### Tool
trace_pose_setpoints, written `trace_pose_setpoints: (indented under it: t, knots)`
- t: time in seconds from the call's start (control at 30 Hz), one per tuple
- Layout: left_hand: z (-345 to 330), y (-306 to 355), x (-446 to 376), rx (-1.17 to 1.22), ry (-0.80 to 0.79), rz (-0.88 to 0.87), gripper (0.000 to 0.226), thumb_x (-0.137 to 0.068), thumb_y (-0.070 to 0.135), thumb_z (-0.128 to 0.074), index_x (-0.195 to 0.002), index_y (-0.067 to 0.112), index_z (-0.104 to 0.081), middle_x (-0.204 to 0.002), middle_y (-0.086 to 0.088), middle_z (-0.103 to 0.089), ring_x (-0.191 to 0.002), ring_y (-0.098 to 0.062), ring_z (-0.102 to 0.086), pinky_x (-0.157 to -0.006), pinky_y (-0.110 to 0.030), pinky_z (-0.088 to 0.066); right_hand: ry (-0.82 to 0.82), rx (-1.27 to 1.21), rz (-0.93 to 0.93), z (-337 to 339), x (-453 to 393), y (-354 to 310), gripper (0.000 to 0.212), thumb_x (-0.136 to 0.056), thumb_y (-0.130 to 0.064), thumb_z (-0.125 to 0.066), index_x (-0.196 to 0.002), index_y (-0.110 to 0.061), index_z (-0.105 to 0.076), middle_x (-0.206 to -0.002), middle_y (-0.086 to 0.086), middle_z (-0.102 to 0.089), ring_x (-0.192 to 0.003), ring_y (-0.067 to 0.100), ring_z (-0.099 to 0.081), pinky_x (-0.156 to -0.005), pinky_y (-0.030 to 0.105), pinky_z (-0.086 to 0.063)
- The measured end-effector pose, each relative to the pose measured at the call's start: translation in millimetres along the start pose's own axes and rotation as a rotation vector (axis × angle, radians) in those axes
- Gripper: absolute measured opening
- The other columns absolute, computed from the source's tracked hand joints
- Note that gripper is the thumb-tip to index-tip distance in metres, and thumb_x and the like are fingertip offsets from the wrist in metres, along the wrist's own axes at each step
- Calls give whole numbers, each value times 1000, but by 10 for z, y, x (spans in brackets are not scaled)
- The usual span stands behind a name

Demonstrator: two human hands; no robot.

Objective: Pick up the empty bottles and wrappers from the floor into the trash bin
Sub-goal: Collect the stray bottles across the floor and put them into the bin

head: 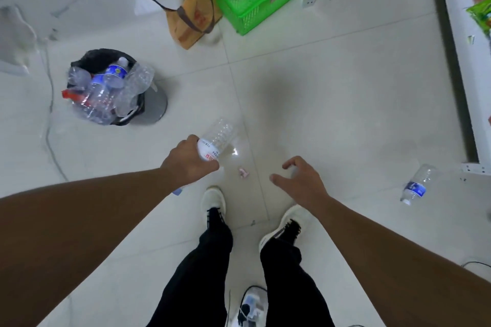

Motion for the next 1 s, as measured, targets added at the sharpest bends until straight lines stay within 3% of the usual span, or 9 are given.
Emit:
trace_pose_setpoints:
  t: [0.13, 0.23, 0.4, 0.5, 0.63, 0.77, 0.9, 1.0]
  knots:
    - [-234, -196, 160, 22, 7, 30, 60, -59, 62, -73, -109, 35, -51, -102, 4, -66, -84, -20, -70, -56, -38, -59, -7, 12, 29, -127, 64, 157, 47, -76, -55, -82, -111, -32, -60, -118, -5, -62, -100, 16, -59, -76, 31, -43]
    - [-449, -267, 221, 67, 39, 45, 57, -59, 62, -74, -103, 34, -52, -99, 2, -69, -81, -20, -72, -64, -38, -60, 7, -10, 45, -179, 126, 415, 47, -74, -55, -82, -109, -31, -60, -117, -5, -63, -98, 15, -59, -78, 32, -44]
    - [-755, -378, 408, 104, 79, 130, 57, -61, 58, -76, -102, 25, -55, -98, -5, -70, -78, -22, -69, -48, -38, -58, -29, 65, 68, -221, 256, 775, 52, -74, -54, -79, -116, -30, -60, -122, -2, -62, -101, 16, -59, -84, 32, -46]
    - [-891, -451, 547, 159, 77, 184, 59, -61, 57, -78, -108, 30, -54, -100, 1, -65, -87, -23, -69, -39, -47, -57, -45, 119, 88, -225, 279, 847, 60, -73, -58, -76, -125, -32, -59, -124, -2, -63, -102, 16, -60, -86, 34, -49]
    - [-1066, -629, 506, 128, 70, 188, 59, -59, 60, -74, -107, 33, -51, -102, 5, -64, -86, -20, -68, -38, -39, -55, -47, 169, 113, -394, 136, 849, 59, -78, -56, -75, -130, -36, -57, -128, 2, -64, -112, 21, -61, -88, 33, -45]
    - [-1309, -959, 72, 123, 83, 161, 69, -59, 66, -72, -114, 30, -50, -109, 4, -65, -89, -16, -67, -64, -42, -62, -12, 188, 109, -884, -241, 857, 59, -83, -54, -72, -137, -34, -58, -132, 3, -66, -123, 24, -61, -97, 36, -48]
    - [-1724, -1451, -691, 110, 62, 155, 65, -62, 62, -72, -115, 33, -50, -105, 9, -59, -83, -18, -66, -38, -37, -53, 36, 259, 157, -1706, -1015, 986, 65, -87, -57, -68, -144, -30, -55, -133, 6, -69, -123, 27, -64, -97, 38, -50]
    - [-2005, -1774, -1307, 13, 64, 85, 63, -64, 63, -69, -115, 32, -49, -106, 9, -60, -77, -12, -62, -37, -25, -41, 58, 293, 166, -2327, -1704, 1174, 66, -91, -61, -63, -147, -29, -52, -129, 9, -69, -117, 31, -66, -90, 39, -51]
Point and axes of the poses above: each hand's wrist, its own x-axis away from the middle knuckle, its own z-axis out of the back of the hand, y = z × x, the point moved 7 cm from there along -x, towards the middle knuckle
